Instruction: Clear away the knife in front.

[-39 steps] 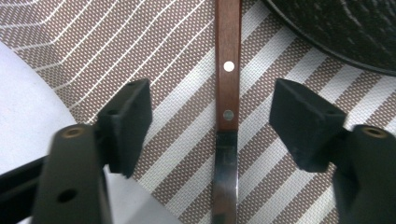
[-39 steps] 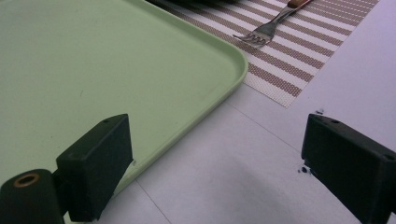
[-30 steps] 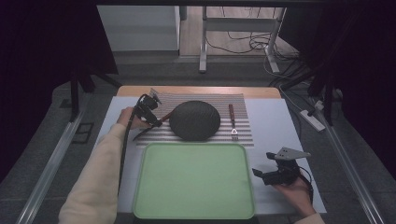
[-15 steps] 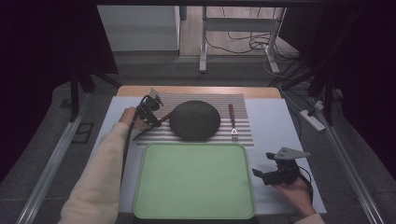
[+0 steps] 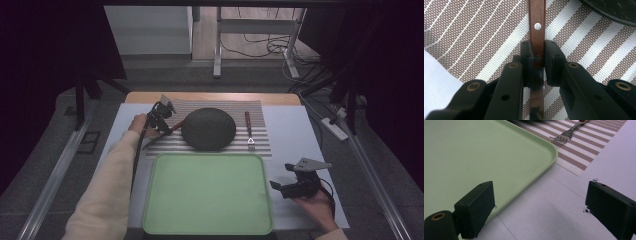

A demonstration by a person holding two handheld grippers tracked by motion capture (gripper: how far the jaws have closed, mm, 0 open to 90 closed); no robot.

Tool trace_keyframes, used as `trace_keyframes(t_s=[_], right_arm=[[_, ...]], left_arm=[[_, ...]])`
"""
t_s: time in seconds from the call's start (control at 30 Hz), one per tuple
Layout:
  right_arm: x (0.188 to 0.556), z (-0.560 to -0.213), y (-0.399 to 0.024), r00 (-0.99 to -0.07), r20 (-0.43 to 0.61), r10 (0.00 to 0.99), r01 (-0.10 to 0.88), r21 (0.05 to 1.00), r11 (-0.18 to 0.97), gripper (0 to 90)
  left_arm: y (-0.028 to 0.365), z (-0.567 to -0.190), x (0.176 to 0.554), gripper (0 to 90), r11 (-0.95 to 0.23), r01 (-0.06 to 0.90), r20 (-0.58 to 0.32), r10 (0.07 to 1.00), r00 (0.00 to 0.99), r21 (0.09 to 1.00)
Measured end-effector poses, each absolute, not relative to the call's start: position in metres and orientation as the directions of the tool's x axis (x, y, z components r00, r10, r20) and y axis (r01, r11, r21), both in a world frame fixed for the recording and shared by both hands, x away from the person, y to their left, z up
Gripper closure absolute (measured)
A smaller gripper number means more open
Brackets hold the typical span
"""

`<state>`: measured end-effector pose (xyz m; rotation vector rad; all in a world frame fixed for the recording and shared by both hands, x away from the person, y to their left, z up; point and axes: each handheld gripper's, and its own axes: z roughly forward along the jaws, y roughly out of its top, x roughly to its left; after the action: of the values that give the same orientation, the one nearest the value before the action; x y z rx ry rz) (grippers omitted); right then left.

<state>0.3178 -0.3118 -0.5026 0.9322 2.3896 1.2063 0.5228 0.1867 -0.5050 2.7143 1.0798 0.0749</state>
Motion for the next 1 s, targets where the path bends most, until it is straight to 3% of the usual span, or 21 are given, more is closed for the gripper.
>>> trace_keyframes(t_s=[0.57, 1.0], right_arm=[[0.318, -0.503, -0.312, -0.741, 0.018, 0.672, 0.412, 0.801, 0.434, 8.6], [0.319, -0.502, -0.312, -0.746, 0.025, 0.666, 0.409, 0.806, 0.428, 9.9]], left_arm=[[0.215, -0.484, 0.511, 77.6, -0.663, 0.708, -0.042, 0.722, 0.691, 0.242], [0.206, -0.456, 0.463, 77.6, -0.678, 0.668, -0.051, 0.689, 0.723, 0.305]])
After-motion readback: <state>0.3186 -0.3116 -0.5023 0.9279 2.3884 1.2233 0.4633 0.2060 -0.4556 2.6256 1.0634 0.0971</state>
